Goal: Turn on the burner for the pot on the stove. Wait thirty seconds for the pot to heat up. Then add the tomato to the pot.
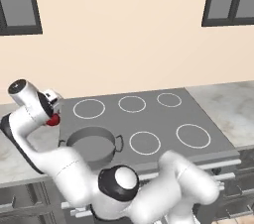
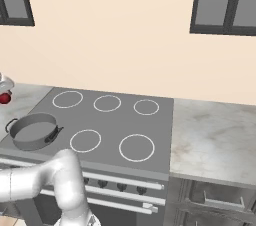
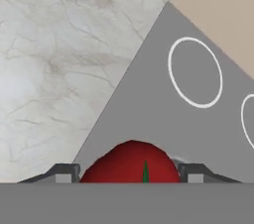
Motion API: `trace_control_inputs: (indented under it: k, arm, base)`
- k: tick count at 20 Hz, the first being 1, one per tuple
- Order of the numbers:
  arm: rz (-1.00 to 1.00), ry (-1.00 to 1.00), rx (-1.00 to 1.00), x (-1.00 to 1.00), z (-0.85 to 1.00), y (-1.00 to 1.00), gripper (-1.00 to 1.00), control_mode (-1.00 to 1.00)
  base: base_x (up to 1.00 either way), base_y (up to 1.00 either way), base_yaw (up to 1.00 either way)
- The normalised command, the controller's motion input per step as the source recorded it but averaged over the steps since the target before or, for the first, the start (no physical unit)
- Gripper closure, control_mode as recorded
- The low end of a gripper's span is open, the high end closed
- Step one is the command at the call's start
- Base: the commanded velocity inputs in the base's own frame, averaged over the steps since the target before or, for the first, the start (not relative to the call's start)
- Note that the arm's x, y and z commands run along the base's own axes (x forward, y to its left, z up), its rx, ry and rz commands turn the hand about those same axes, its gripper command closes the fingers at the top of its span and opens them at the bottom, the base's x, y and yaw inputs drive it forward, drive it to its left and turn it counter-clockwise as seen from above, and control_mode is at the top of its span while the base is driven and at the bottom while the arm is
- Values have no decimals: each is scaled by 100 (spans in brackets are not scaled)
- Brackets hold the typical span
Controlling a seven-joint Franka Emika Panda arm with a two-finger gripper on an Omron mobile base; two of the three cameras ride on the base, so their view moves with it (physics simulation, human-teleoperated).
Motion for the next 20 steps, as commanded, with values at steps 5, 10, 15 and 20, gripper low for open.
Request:
trace_control_inputs:
  k: [5,10,15,20]
  arm:
    - [-13,5,27,-64,43,-100,100,-100]
    - [-20,23,25,-25,53,-98,100,-100]
    - [-7,16,5,0,10,-25,100,-100]
    - [0,0,0,0,-6,0,100,-100]
  base:
    - [0,0,0]
    - [0,0,0]
    - [0,0,0]
    - [0,0,0]
